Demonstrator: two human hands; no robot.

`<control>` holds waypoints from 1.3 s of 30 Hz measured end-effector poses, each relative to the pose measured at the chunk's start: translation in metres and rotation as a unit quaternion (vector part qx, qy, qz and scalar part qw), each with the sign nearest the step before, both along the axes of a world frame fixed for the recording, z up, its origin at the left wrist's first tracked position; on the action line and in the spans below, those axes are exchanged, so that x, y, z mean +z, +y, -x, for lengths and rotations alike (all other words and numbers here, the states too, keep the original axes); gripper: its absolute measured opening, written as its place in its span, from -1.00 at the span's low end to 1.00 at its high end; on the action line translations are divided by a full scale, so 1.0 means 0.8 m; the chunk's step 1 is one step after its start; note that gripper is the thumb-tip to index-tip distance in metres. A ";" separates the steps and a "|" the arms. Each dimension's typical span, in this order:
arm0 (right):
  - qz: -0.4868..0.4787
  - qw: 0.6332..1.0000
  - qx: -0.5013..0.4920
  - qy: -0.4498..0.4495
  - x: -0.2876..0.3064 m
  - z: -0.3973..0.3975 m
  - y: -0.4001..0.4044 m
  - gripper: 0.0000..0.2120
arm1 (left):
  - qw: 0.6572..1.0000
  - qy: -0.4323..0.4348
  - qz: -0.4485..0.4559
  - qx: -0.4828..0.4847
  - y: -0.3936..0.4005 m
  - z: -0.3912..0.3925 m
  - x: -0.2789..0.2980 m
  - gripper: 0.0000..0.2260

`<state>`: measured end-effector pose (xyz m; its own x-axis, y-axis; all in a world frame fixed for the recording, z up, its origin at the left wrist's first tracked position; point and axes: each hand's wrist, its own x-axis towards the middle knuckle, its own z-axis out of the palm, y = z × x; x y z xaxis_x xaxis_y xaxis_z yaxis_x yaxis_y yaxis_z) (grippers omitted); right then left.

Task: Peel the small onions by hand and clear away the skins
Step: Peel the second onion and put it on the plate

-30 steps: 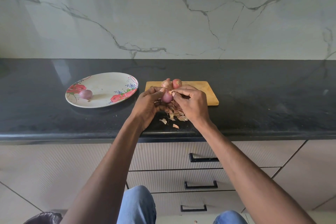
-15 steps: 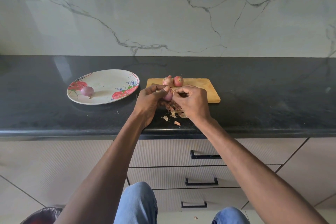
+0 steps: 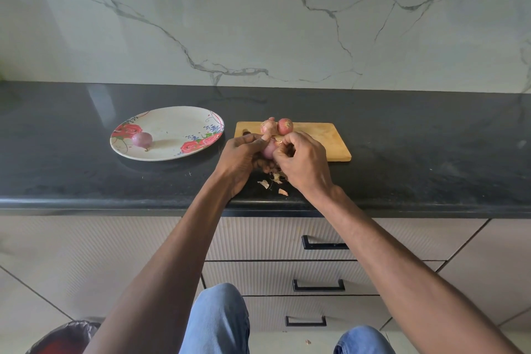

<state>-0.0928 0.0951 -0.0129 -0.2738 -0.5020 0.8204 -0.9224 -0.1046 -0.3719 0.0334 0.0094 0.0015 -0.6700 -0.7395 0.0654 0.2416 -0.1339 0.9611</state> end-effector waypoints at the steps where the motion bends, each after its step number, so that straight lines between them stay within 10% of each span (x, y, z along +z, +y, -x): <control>1: 0.004 1.000 0.002 -0.001 0.000 0.000 0.000 -0.78 | 1.000 -0.002 -0.002 -0.002 0.000 0.001 0.000 -0.83; 20: -0.064 0.956 0.123 -0.259 0.015 0.002 0.011 -0.90 | 0.999 -0.016 -0.021 -0.023 0.004 0.002 0.007 -0.74; 39: -0.077 0.976 0.051 -0.195 0.010 0.001 0.002 -0.85 | 1.000 0.014 -0.004 -0.020 0.009 0.005 0.005 -0.75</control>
<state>-0.0935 0.0966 -0.0053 -0.4924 -0.6524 0.5761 -0.6944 -0.1045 -0.7119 0.0297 0.0169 0.0053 -0.6966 -0.7130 0.0796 0.2631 -0.1506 0.9529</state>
